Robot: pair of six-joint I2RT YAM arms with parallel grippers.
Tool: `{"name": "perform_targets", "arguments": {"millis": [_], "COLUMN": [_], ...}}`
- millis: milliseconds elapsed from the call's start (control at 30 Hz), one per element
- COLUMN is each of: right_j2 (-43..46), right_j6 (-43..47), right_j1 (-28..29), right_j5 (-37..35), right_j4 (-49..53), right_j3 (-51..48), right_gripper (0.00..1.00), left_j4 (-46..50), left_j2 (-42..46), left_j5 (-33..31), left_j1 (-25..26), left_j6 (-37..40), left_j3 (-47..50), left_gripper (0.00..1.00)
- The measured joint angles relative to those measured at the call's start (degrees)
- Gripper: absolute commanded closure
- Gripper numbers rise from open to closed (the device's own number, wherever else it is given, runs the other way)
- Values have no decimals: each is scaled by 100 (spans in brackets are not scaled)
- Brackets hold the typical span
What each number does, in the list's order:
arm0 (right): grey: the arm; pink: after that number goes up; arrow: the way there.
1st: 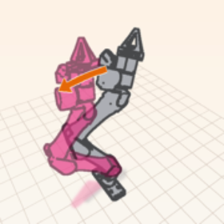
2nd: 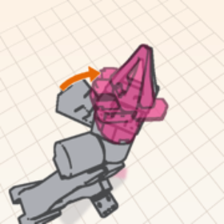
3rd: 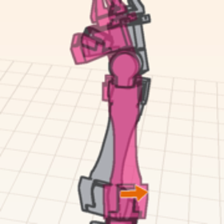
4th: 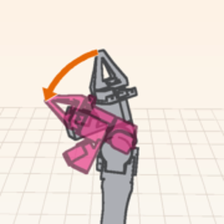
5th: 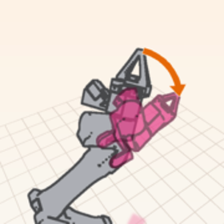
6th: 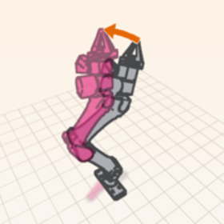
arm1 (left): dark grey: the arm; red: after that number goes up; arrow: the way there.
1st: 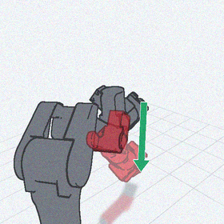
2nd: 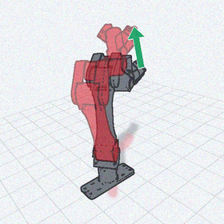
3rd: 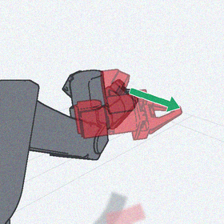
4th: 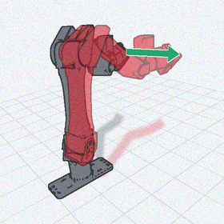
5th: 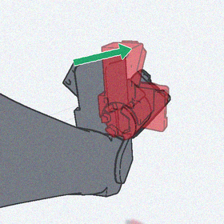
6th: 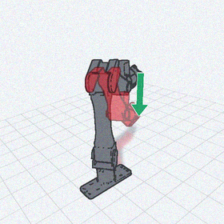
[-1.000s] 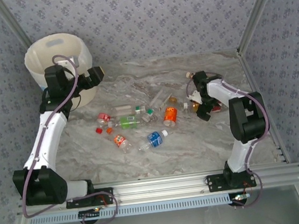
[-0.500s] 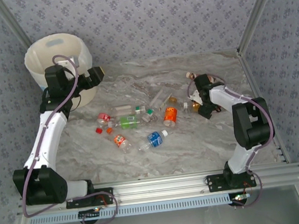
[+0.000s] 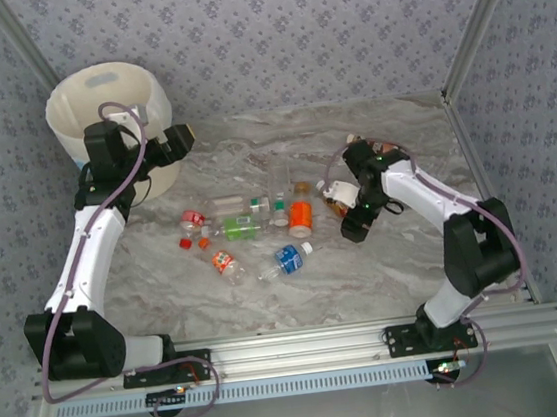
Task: Put the plastic bottles in the bin
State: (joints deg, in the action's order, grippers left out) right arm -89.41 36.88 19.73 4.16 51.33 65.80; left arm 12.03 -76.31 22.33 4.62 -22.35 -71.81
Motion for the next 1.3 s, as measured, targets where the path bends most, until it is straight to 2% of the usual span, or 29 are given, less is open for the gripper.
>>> {"name": "perform_targets", "arguments": {"millis": [100, 233, 433, 767, 900, 1000, 1133, 1300], "right_j2": [199, -96, -726, -798, -887, -1180, -1480, -1248], "right_j6": [-138, -378, -1121, -2120, -2465, -2667, -2830, -2994], "right_j1": [-247, -422, -66, -186, -166, -140, -83, -17], "right_j5": [-343, -474, -70, 181, 74, -66, -199, -348], "right_j4": [-238, -385, -686, -905, -1099, -1167, -1222, -1261], "right_j3": [-140, -116, -90, 46, 46, 48, 46, -61], "right_gripper": [4, 0, 0, 0, 0, 4, 24, 39], "left_j4": [-2, -4, 0, 20, 20, 22, 22, 20], "left_j2": [0, 0, 0, 0, 0, 0, 0, 0], "left_j5": [24, 37, 37, 37, 37, 37, 37, 39], "left_j1": [0, 0, 0, 0, 0, 0, 0, 0], "left_j6": [0, 0, -2, 0, -2, 0, -2, -4], "left_j3": [-2, -2, -2, -2, -2, -2, -2, -2], "left_gripper": [0, 1, 1, 1, 0, 1, 0, 0]}}
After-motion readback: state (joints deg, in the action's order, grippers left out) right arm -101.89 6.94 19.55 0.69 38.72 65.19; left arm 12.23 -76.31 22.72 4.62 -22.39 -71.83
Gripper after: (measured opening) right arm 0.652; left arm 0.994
